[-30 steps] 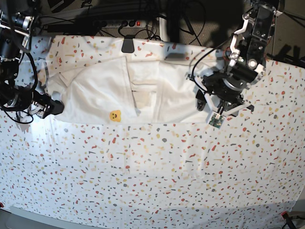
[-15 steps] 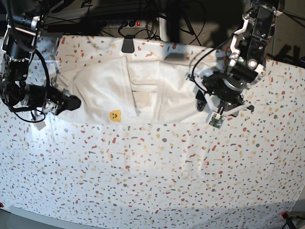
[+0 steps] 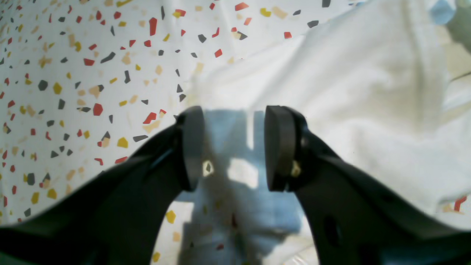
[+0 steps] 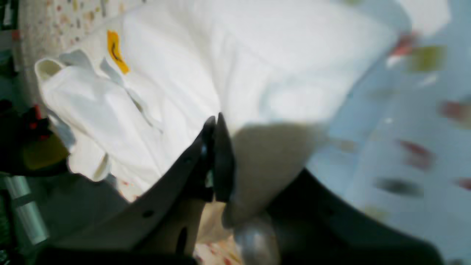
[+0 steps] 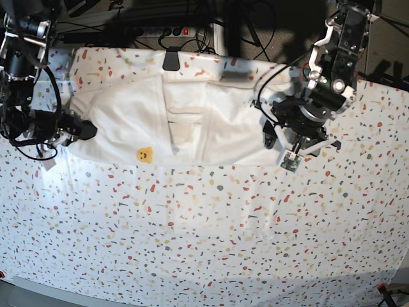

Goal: Fold the T-shirt properly
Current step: 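Grasp the folded bundle with the right gripper and lift it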

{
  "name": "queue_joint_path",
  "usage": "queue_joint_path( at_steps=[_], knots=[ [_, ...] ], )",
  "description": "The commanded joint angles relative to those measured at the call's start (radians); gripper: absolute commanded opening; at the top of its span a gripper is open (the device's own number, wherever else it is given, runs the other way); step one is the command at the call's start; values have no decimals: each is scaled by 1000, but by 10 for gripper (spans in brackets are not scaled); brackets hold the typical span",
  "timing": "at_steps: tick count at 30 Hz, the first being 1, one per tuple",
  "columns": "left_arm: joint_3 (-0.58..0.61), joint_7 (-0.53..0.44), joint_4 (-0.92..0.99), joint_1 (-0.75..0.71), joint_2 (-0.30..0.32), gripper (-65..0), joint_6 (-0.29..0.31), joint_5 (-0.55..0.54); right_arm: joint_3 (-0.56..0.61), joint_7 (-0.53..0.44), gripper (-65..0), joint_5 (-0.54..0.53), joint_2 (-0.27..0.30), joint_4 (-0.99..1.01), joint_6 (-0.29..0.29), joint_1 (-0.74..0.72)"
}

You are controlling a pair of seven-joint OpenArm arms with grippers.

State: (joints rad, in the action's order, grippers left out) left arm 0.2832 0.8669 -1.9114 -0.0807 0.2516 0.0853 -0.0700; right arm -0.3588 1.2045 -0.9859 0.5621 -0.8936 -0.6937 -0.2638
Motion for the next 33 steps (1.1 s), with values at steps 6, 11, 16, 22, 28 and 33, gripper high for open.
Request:
queue_joint_path(
  at_steps=[6, 11, 16, 22, 28, 33],
  knots=[
    [-1, -71, 62, -21, 1, -384, 0, -2, -8, 4, -650, -124, 162, -16, -4, -23],
    [-1, -218, 218, -49, 1, -384, 61, -85, -8, 106, -650, -297, 161, -24, -4, -23],
    [0, -267, 290, -49, -23, -384, 164, -194, -8, 164, -650, -396, 89, -113, -4, -21],
    [0, -286, 291, -49, -62, -384, 209, -202, -8, 192, -650, -353, -75, -374, -4, -21],
    [0, -293, 291, -49, -91, -384, 212, -201, -6, 192, -650, -195, -288, -576, -4, -21],
    [0, -293, 291, -49, -88, -384, 212, -191, 83, 192, -650, -164, -428, -601, -4, -21]
  ],
)
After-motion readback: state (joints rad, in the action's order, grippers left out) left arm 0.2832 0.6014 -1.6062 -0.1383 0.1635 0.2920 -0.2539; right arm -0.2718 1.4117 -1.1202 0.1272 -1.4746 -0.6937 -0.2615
